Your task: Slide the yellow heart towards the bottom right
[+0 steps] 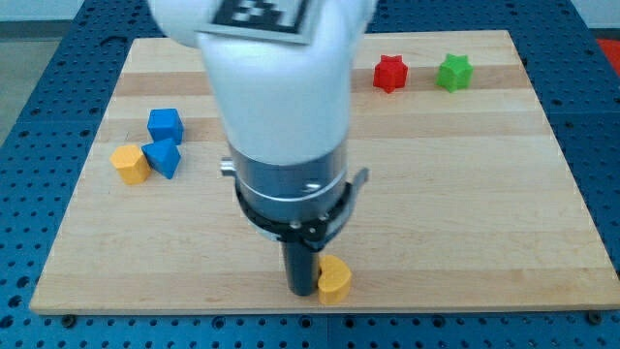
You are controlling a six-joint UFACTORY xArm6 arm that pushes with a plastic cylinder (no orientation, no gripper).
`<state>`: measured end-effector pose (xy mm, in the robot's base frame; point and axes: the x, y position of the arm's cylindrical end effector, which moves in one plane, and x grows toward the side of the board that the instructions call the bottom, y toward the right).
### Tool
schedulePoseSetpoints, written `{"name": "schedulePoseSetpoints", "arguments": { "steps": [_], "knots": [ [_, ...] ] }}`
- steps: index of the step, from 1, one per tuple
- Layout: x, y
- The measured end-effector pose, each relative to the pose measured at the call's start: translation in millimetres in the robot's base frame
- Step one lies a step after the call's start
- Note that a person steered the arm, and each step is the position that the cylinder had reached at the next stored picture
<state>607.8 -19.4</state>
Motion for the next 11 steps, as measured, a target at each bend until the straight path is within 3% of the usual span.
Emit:
{"name": "schedulePoseSetpoints", "arguments": {
  "steps": [1, 2, 4, 6, 8, 11],
  "knots": [
    [10, -11],
    [10, 23],
    [10, 164],
    [11, 160],
    [11, 78],
    [-34, 67]
  ]
}}
